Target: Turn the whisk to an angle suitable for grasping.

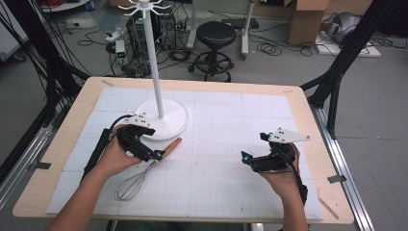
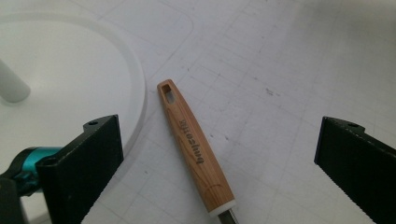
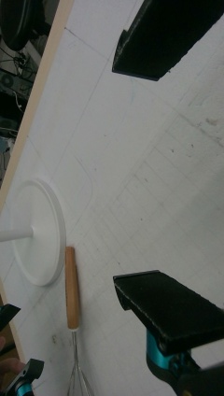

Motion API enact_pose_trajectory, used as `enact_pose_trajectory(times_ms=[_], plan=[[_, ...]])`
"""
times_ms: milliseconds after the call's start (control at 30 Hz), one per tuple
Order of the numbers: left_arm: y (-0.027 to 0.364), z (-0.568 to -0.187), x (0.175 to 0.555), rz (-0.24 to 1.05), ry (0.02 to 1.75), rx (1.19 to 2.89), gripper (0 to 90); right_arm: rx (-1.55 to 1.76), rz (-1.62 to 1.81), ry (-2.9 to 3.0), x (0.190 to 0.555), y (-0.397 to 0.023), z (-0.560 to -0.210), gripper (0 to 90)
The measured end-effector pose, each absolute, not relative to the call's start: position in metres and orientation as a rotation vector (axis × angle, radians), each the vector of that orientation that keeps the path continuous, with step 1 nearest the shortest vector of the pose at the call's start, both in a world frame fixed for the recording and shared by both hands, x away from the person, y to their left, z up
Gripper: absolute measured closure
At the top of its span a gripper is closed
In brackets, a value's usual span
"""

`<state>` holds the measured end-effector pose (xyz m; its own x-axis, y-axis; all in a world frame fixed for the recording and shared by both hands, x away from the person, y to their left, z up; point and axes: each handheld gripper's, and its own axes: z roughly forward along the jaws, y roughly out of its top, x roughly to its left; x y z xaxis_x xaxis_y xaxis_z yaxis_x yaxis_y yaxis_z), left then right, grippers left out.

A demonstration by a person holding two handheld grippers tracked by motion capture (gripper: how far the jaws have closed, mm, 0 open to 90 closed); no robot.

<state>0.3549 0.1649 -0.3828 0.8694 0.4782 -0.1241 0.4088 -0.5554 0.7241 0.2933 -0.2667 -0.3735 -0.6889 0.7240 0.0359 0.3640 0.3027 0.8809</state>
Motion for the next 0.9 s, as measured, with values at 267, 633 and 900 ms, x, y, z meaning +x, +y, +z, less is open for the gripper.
enact_pose_trajectory(times_ms=[267, 633, 900], plan=[[0.153, -0.396, 0.361, 0.076, 0.686, 2.34, 1.7, 0.975, 1.337, 2.206, 0.293, -0.267, -0.373, 0.4], [0.146, -0.408, 0.37, 0.04, 0.73, 2.409, 13.7, 0.988, 1.312, 2.22, 0.293, -0.266, -0.378, 0.4], [0.146, -0.413, 0.372, -0.004, 0.727, 2.447, 26.8, 0.969, 1.32, 2.222, 0.292, -0.267, -0.378, 0.4]])
